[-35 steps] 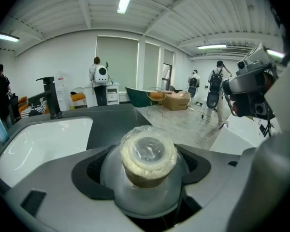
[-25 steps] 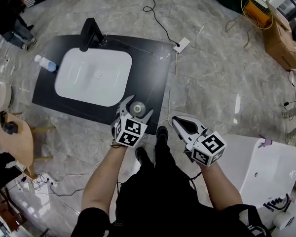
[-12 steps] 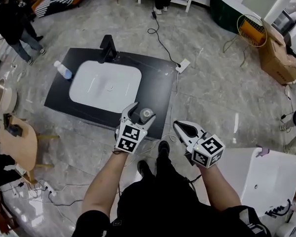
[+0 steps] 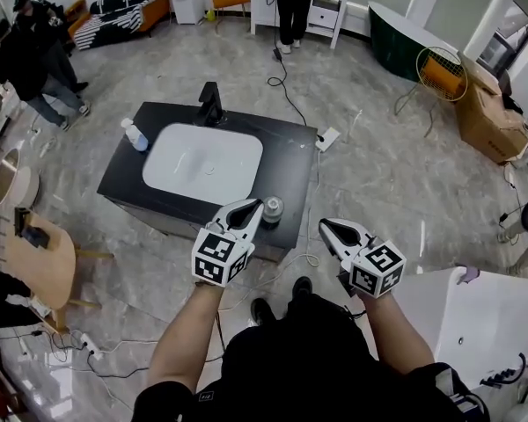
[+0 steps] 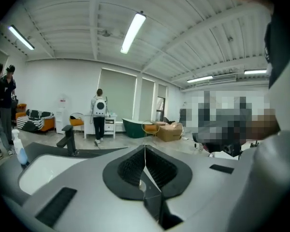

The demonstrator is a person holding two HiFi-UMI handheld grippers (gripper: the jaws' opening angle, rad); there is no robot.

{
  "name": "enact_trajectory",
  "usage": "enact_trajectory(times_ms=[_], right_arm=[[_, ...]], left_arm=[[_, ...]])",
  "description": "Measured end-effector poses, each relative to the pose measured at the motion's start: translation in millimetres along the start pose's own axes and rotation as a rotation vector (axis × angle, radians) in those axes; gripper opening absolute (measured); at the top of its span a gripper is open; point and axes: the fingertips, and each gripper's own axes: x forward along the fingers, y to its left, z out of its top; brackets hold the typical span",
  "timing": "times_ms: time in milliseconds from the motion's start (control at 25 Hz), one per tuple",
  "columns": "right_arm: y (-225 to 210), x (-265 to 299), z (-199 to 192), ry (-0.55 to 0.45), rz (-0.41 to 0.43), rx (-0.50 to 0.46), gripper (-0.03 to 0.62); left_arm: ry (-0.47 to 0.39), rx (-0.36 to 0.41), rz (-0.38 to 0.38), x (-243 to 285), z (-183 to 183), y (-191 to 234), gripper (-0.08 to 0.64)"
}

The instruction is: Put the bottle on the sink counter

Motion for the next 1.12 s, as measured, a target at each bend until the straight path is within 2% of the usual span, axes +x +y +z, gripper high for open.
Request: enact_trajectory(times_ms=[80,280,400,600,760,840,1000,1120], right_arm=[[-1.2,-5.6,8.6,-0.015,0.007,-0.012,0.014],[-7.8,-21.3,29.7,-0.085,0.060,-0.015,0.014],[-16.2,-36.4,36.0,-0.111,0.101,-0.029,0.014],[-40.8,-83.4,37.7,-0.143,0.124,-0.015,0.014],[-49.8,-118.6,41.1,-0.182,0.164,-0.030,0.014],[-56.1,-128.3,39.2,-0.190,0.172,-0.036,0.014],[-64.2,-135.0,45.6,-0.209,0.195,-0.044,0.014],[-57.9,-138.6,57.5,-0.227,0.233,-0.086,0.013]], left_arm=[[-0.009,-0.008,0.026,-10.2,8.9,-3.9,0.008],[0.039,-0.050,0.093,-23.0,19.1,-16.5,0.006],[0.015,-0.069,0.125,-25.2,32.3,-29.6,0.006],[-0.032,-0.093,0.171,-17.6,47.1,-62.2,0.006],[-0.033,-0.055,0.202,-6.0,55.1,-91.9,0.006],[-0.035,-0.046,0.232,-2.3,57.3,-101.0,0.006],[-0.068,-0.089,0.241,3.2,62.8,-111.8,0.006],[-0.092,-0.070,0.247,-1.3,71.4,-111.2,0.006]])
